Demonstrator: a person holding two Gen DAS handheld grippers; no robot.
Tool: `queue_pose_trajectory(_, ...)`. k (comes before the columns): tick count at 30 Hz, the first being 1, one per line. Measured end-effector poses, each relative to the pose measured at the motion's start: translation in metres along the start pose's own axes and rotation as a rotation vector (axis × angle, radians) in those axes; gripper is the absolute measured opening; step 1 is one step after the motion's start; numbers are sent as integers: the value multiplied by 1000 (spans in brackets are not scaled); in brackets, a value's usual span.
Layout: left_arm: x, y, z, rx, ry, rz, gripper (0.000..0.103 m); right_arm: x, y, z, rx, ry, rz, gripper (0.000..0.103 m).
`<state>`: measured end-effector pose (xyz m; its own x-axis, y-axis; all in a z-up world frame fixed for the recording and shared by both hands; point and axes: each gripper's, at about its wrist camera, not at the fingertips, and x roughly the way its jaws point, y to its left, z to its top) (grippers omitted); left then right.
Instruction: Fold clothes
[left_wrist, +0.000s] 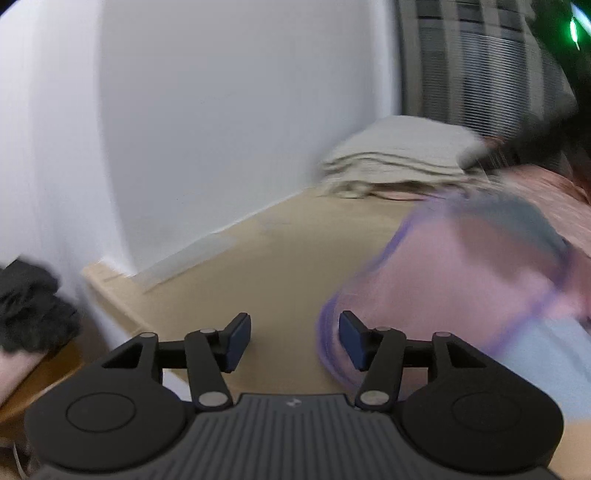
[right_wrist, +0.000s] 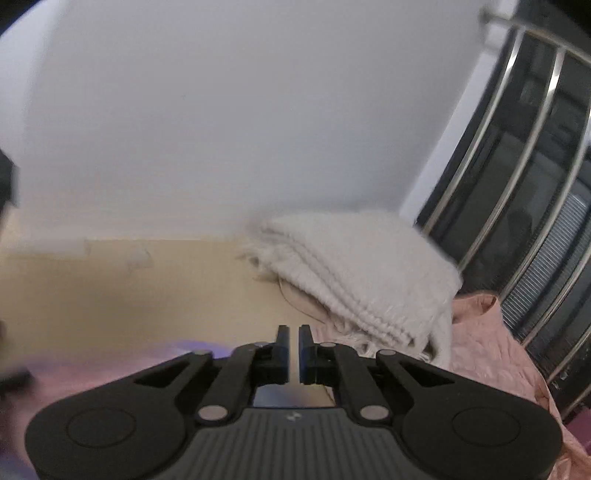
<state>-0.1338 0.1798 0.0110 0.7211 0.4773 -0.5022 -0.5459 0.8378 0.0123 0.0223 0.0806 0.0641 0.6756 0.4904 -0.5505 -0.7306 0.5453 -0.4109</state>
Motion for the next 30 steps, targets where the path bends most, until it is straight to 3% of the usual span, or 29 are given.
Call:
queue_pose_trajectory(1, 3, 6, 5, -43, 16, 7, 53, 2, -1, 1, -7, 35, 34, 8)
queue_pose_trajectory(3, -2, 15, 11, -119, 21, -67, 53, -1, -8, 0, 6, 84, 96, 8)
queue_pose_trajectory(4, -7, 15, 12, -126, 12, -117, 53, -16, -19, -5, 66, 66, 115, 13)
queue_pose_trajectory(7, -10, 2, 13, -82, 25, -222, 54, -63, -53, -31, 242, 34, 174, 27)
queue_pose_trajectory(10, -5, -17, 10, -16, 69, -297, 54, -100, -73, -79, 320, 58, 196, 27)
queue_pose_trajectory(13, -4, -30, 3, 85, 35, -224, 54, -114, -67, -119, 308, 139, 119, 27)
queue_pose_trajectory(15, 1, -30, 0, 128, 10, -160, 68, -112, -67, -134, 337, 168, 94, 27)
queue_pose_trajectory(17, 9, -23, 3, 108, 22, -153, 76, -111, -68, -143, 391, 170, 102, 28)
queue_pose_trajectory(20, 22, -12, 14, 66, 54, -106, 75, -105, -60, -143, 401, 194, 139, 28)
queue_pose_trajectory(23, 22, 4, 27, -30, 106, -67, 63, -118, -47, -148, 372, 185, 116, 28)
queue_pose_trajectory(25, 9, 7, 32, -82, 94, -237, 63, -137, -45, -155, 381, 146, 99, 31)
queue_pose_trajectory(26, 4, 2, 33, -76, 101, -343, 63, -147, -49, -162, 419, 131, 96, 38)
queue_pose_trajectory(28, 4, -15, 34, -39, 144, -559, 64, -162, -59, -177, 509, 119, 100, 38)
queue_pose_trajectory(30, 11, -34, 32, -4, 182, -667, 64, -179, -62, -191, 589, 110, 116, 38)
